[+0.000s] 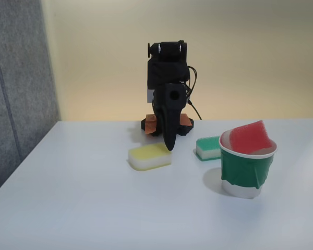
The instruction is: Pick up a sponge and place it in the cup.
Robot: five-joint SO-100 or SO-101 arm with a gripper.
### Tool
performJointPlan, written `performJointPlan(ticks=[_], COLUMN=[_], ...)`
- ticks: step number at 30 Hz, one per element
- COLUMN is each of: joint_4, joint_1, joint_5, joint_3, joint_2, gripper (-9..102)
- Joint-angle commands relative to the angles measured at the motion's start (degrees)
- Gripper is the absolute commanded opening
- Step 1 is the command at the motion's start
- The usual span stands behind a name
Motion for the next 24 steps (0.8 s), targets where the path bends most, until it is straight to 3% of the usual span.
performJointPlan(ticks=[1, 24], joint_4=[6.0, 6.1], joint_1=[0.4, 0.0], joint_5=[-0.4, 0.4], joint_3=[0.3, 0.3], joint_2=[0.1, 0.1], gripper=[0, 0])
